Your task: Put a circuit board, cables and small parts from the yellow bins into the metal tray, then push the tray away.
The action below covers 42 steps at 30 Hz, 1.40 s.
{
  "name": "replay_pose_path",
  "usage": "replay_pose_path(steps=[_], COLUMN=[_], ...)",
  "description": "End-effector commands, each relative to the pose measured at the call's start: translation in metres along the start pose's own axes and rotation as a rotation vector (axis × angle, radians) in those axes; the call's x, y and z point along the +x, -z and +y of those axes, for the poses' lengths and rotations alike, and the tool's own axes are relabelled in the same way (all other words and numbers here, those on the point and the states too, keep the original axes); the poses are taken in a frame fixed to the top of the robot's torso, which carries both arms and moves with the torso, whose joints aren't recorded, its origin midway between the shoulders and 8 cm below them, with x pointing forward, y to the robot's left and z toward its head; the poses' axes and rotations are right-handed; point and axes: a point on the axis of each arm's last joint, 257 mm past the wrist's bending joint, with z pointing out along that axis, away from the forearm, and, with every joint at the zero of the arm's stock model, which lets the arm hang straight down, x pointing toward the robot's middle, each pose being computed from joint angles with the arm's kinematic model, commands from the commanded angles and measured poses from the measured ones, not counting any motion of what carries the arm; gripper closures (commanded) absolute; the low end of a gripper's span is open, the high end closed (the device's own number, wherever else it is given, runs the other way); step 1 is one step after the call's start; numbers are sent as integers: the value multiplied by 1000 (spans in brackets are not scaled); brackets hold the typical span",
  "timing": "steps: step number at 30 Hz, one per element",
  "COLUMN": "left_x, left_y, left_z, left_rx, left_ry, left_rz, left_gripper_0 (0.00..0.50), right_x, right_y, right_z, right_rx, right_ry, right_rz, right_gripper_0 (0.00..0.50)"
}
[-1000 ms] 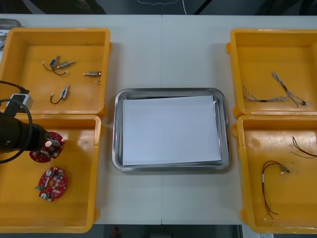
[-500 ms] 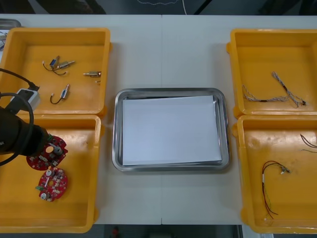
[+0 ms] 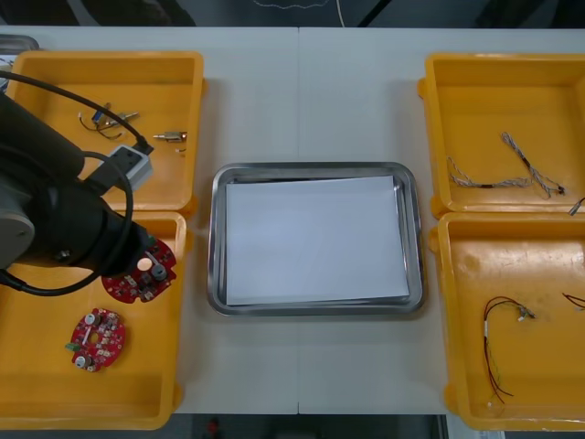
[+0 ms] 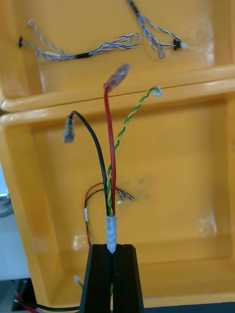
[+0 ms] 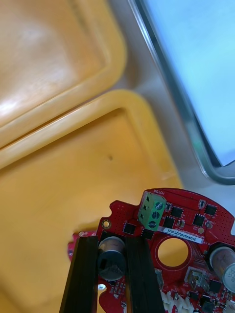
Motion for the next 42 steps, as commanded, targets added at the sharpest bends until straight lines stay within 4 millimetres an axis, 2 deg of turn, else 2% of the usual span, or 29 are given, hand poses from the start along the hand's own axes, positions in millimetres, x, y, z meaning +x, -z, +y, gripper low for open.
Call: replay_pose_path(steps=[1,11,19,33,42], left_x=[-41,-88,-105,-96,-91], left_y=[7,-9,-38,-96,-102], left_z=[-43,-94,-111,-125,-132], left_rx=[58,76,64,70,62], left_ry=[70,153,183,228,230], left_rz=[-79,-121,-137,-83,-83], left_gripper_0=[500,498,500,497,498], right_x=[14,28,26,28,28], right_y=[8,16,17,8,5], right_z=[9,27,30,49,60], right_rx=[8,-46,-39,-24,-36], right_ry=[153,380,505,626,674], right_rz=[43,94,85,90,95], right_gripper_0=[500,500,500,500,500])
